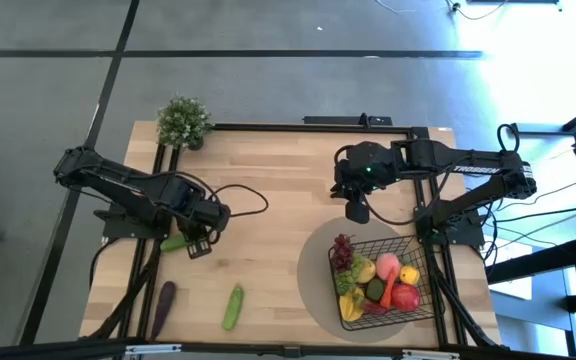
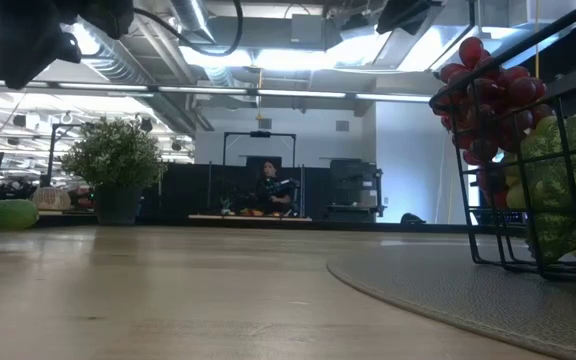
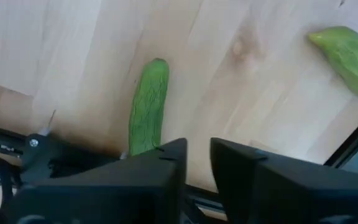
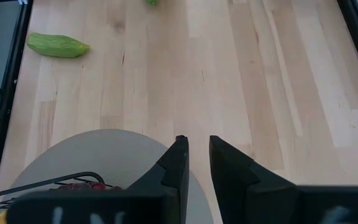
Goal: Build produce basket
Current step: Put the cucumber into the wire basket
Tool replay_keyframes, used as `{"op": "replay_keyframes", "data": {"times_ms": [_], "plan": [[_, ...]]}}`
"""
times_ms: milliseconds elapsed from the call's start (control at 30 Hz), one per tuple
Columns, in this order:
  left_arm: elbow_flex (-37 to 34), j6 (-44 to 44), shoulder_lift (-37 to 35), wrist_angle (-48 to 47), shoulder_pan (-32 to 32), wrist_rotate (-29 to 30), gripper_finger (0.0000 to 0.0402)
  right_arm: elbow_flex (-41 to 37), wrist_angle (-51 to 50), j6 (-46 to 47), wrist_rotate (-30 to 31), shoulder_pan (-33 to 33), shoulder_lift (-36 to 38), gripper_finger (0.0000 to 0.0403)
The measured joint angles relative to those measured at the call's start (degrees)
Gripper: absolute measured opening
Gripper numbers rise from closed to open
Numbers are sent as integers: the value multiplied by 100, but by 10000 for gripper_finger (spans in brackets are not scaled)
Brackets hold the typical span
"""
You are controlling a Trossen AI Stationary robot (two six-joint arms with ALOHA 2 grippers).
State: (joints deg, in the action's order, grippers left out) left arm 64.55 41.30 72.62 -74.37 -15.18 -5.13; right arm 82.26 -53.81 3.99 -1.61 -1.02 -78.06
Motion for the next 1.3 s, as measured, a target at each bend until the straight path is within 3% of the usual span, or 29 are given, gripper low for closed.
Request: {"op": "replay_keyframes", "data": {"times_ms": [500, 600, 800, 1067, 1300], "plan": [[1, 292, 0, -24, 2, -13, 264, 0, -1, 1, 0, 0, 2, 56], [-123, 135, 5, 94, 0, 330, 294, 0, 1, 1, 1, 0, 2, 56], [-430, 312, 212, 367, 155, 605, 310, 0, -2, 0, 2, 2, 2, 56], [-1043, 637, 302, 676, 475, 435, 310, 0, 9, 2, 0, 2, 4, 56], [-1754, 466, 294, 1531, 621, 199, 310, 0, 16, 0, 0, 2, 4, 56]]}}
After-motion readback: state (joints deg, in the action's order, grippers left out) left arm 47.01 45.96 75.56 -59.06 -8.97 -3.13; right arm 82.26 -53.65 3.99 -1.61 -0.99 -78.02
